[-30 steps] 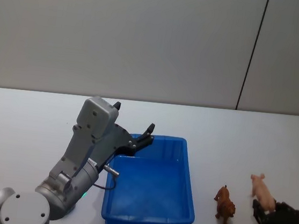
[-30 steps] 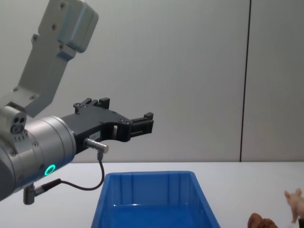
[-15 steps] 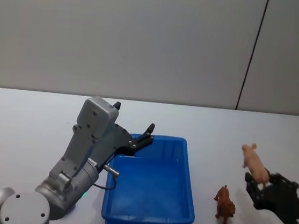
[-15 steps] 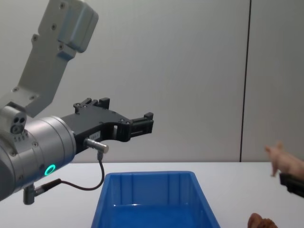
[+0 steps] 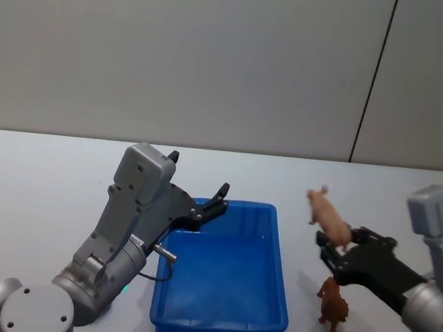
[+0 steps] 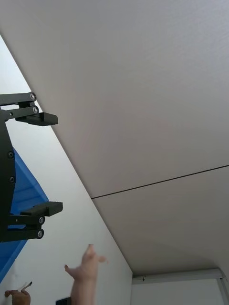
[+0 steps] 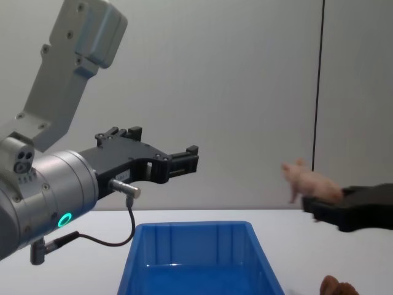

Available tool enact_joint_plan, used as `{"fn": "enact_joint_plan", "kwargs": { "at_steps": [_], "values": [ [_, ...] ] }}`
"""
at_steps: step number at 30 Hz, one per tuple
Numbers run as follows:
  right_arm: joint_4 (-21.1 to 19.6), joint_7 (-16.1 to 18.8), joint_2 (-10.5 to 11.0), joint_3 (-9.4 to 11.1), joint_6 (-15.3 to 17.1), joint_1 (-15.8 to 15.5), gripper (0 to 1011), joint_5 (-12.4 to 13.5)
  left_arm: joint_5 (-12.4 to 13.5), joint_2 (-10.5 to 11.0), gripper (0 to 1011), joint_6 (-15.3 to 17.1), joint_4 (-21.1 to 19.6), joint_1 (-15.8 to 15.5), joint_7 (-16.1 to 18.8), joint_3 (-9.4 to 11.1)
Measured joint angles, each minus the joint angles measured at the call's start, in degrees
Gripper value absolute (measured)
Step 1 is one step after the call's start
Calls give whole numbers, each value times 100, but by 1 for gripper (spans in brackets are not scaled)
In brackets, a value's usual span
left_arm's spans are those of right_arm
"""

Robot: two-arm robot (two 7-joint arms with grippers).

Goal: Pick up the two dolls from the table and place them into the box.

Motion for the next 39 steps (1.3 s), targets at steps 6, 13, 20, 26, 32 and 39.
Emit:
{"fn": "enact_joint_plan", "kwargs": {
  "at_steps": [6, 13, 20, 26, 32, 39],
  "values": [
    [274, 381, -242, -148, 202, 354, 372, -92, 0, 0, 1003, 0, 0, 0, 0, 0],
    [687, 767, -543, -326, 415, 763, 398, -181, 0, 0, 1003, 0, 0, 0, 0, 0],
    [1046, 1021, -754, -463, 538, 1049, 596, -251, 0, 0, 1003, 0, 0, 0, 0, 0],
    [1163, 1079, -808, -506, 564, 1138, 796, -274, 0, 0, 1003, 0, 0, 0, 0, 0],
    [1112, 1018, -760, -497, 539, 1096, 927, -271, 0, 0, 1003, 0, 0, 0, 0, 0],
    [730, 722, -520, -394, 430, 769, 1001, -123, 0, 0, 1003, 0, 0, 0, 0, 0]
  ]
}}
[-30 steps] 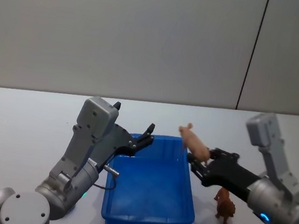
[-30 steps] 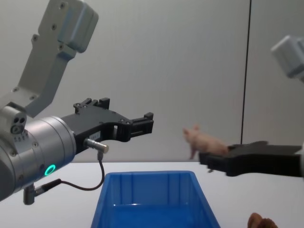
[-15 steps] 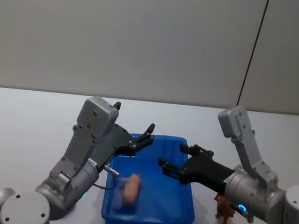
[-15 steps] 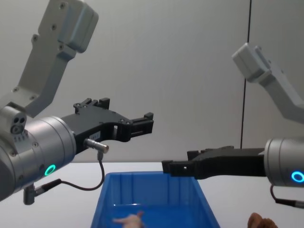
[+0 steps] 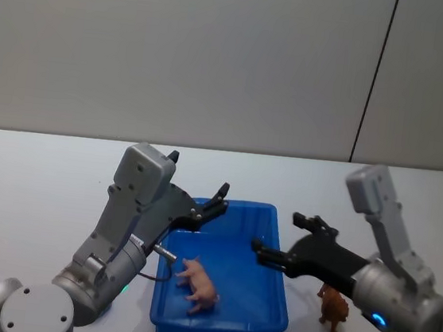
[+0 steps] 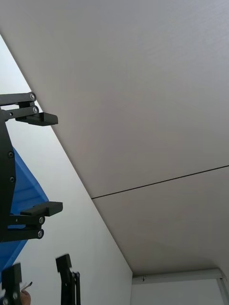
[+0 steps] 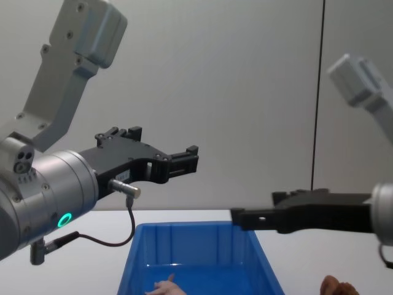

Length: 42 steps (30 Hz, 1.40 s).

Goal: Pick up the two dolls from the table and place them into the box.

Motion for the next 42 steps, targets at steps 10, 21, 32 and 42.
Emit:
{"fn": "enact_joint_plan", "kwargs": {
  "at_steps": [10, 21, 32, 42],
  "values": [
    [-577, -460, 400, 153, -127, -618, 1001, 333, 0, 0, 1003, 0, 0, 0, 0, 0],
    [-773, -835, 627, 227, -172, -1051, 1001, 591, 0, 0, 1003, 0, 0, 0, 0, 0],
    [-748, -1051, 709, 253, -96, -1260, 1001, 767, 0, 0, 1003, 0, 0, 0, 0, 0],
    [-649, -1148, 740, 259, 36, -1361, 1001, 900, 0, 0, 1003, 0, 0, 0, 0, 0]
  ]
}}
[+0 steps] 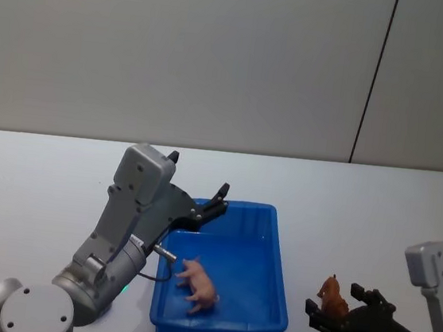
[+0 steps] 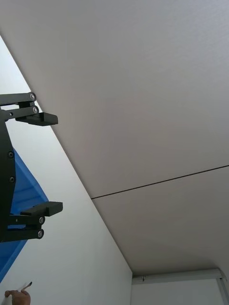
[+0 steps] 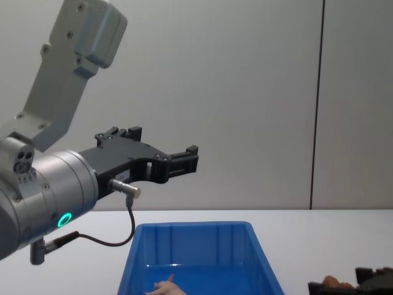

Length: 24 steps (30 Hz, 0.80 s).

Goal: Pick up the two dolls from the table and place them into the box.

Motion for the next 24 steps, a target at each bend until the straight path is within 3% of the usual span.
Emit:
{"fn": "enact_joint_plan", "kwargs": {
  "at_steps": [6, 10, 21, 24],
  "values": [
    [36, -68, 18, 0, 63, -50, 995, 28, 0, 0, 1003, 0, 0, 0, 0, 0],
    [50, -108, 30, 1, 90, -72, 922, 35, 0, 0, 1003, 0, 0, 0, 0, 0],
    [52, -205, 58, 9, 103, -137, 616, 55, 0, 0, 1003, 0, 0, 0, 0, 0],
    [30, -237, 70, 10, 69, -161, 490, 47, 0, 0, 1003, 0, 0, 0, 0, 0]
  ]
}}
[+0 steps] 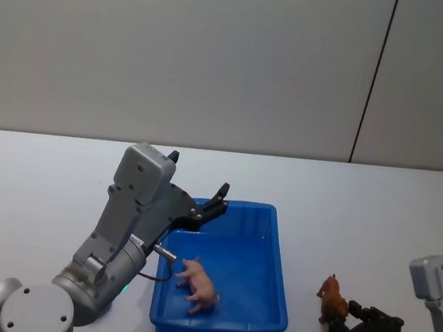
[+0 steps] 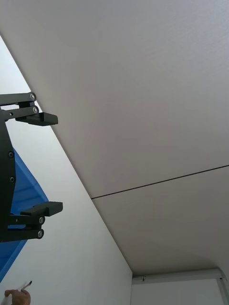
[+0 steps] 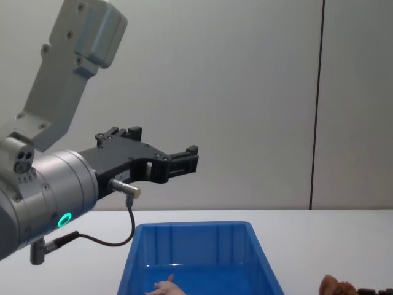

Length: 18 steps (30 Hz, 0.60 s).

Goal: Pick up the two dolls from the table and place them into the box.

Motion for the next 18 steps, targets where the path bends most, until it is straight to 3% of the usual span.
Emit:
{"fn": "enact_joint_plan", "kwargs": {
  "at_steps": [6, 18],
  "values": [
    [-103, -101, 27, -2, -156, -47, 345, -155, 0, 0, 1003, 0, 0, 0, 0, 0],
    [-414, -201, 41, -33, -500, -29, 338, -612, 0, 0, 1003, 0, 0, 0, 0, 0]
  ]
}}
